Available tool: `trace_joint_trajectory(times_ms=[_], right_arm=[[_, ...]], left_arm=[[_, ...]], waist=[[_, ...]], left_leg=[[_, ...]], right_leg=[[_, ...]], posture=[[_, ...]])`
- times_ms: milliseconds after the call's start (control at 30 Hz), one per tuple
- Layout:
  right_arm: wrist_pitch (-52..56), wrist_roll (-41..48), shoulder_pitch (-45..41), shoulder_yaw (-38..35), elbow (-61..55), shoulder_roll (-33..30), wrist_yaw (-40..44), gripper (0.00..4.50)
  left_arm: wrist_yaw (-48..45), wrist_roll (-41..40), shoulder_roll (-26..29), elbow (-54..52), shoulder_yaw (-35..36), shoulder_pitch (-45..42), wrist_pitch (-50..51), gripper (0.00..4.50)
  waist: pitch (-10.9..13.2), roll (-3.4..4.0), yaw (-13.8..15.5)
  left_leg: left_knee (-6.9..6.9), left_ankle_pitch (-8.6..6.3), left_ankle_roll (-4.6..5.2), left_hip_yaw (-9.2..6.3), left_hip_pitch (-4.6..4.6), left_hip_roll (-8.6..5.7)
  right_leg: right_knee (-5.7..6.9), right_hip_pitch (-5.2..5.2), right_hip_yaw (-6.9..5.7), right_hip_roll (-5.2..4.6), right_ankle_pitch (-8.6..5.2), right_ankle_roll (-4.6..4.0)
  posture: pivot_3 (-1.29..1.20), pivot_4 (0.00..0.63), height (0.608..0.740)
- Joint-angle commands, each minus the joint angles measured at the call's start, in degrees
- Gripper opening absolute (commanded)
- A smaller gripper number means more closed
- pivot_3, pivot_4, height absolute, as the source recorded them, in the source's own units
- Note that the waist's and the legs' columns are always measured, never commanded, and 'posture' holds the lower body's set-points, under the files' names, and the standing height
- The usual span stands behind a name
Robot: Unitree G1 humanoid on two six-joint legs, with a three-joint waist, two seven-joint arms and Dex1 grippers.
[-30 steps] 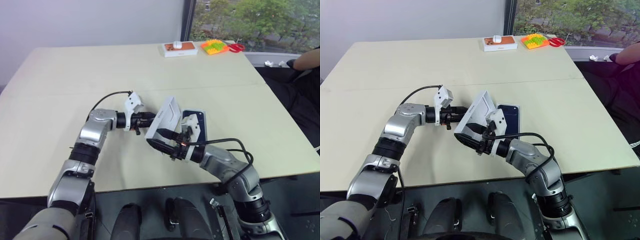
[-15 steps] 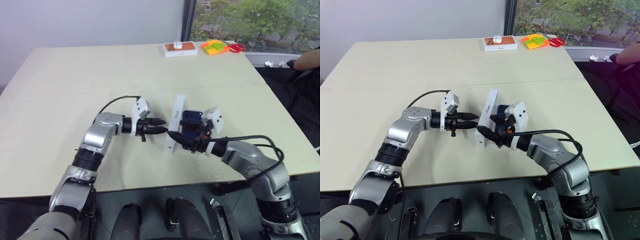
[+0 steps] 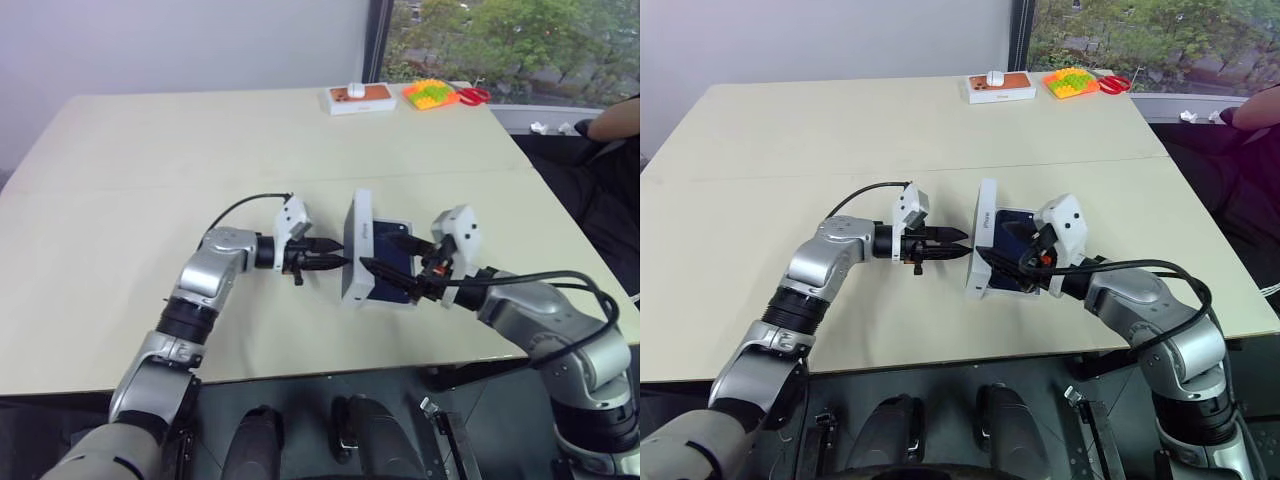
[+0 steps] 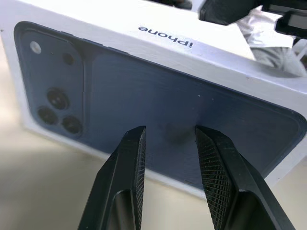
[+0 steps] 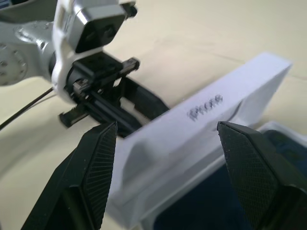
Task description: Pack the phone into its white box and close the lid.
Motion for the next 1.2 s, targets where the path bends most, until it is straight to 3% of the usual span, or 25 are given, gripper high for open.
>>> trace_joint_trajectory(times_ms=[33, 233, 500, 600, 633, 667, 733, 1200], right_arm=[[-0.9, 0.6, -0.2, -2.3, -2.1, -1.1, 0.1, 3.46], [-1.0, 0.1, 0.2, -4.1, -1.3, -2.4, -0.1, 3.46], [-1.2, -5.4, 1.8, -5.4, 1.0, -7.3, -1.1, 3.46], [-1.1, -8.1, 2.5, -5.0, 3.1, -9.6, -1.0, 2.19], [-1.2, -8.7, 2.4, -4.7, 3.4, -10.0, -1.0, 1.56], [-1.1, -9.2, 2.1, -4.3, 3.6, -10.2, -1.0, 1.09], [-1.1, -10.4, 1.4, -3.2, 4.2, -10.7, -0.9, 0.08], [-0.4, -21.6, -3.1, 6.9, 5.9, -12.9, -0.9, 0.02]], left_arm=[[1.2, 0.3, -1.5, 2.0, -0.1, -3.0, -1.1, 1.69], [0.2, 0.3, -2.2, 3.8, -0.6, -4.5, -1.7, 1.69], [7.4, -2.6, 1.3, 4.9, 7.9, -6.6, 4.3, 1.69], [8.6, 1.4, 6.1, 4.0, 6.2, -4.8, 3.0, 0.88], [8.2, 2.4, 7.2, 3.4, 5.0, -4.2, 2.1, 0.29], [7.4, 3.1, 8.0, 2.9, 3.8, -3.8, 1.9, 0.00], [5.4, 3.6, 8.8, 2.0, 1.8, -3.3, 2.2, 0.00], [2.0, 9.3, 2.9, 7.6, -8.4, -8.6, -1.7, 0.00]], waist=[[0.0, 0.00, 0.0], [0.0, 0.00, -0.2], [0.0, 0.00, -0.2], [0.0, 0.00, -0.3], [0.0, 0.00, -0.4], [0.0, 0.01, -0.3], [0.0, 0.01, 0.0], [0.0, 0.01, -0.1]], left_leg=[[0.00, 0.00, 0.00, 0.00, 0.01, 0.00], [-0.02, 0.00, 0.00, -0.01, 0.02, 0.01], [-0.01, 0.00, 0.00, -0.01, 0.02, 0.00], [-0.05, 0.00, 0.00, 0.00, 0.05, 0.01], [-0.07, 0.00, 0.00, 0.00, 0.06, 0.02], [-0.07, 0.00, 0.00, 0.00, 0.07, 0.02], [-0.08, 0.00, 0.00, 0.00, 0.06, 0.02], [-0.03, 0.00, 0.00, 0.01, 0.00, -0.04]], right_leg=[[0.00, 0.01, 0.00, 0.00, 0.00, 0.00], [-0.01, 0.01, 0.00, 0.04, 0.00, 0.00], [-0.02, 0.02, 0.00, 0.02, 0.00, 0.00], [-0.02, 0.01, 0.01, 0.03, 0.00, 0.01], [-0.02, 0.01, 0.02, 0.03, 0.00, 0.01], [-0.02, 0.01, 0.02, 0.04, 0.00, 0.00], [-0.02, 0.00, 0.01, 0.03, -0.01, 0.00], [-0.10, 0.01, 0.03, 0.00, -0.01, 0.02]], posture=[[0.00, 0.150, 0.740], [0.00, 0.150, 0.740], [0.00, 0.150, 0.740], [0.00, 0.150, 0.740], [0.00, 0.150, 0.740], [0.00, 0.150, 0.740], [0.00, 0.150, 0.740], [0.00, 0.150, 0.740]])
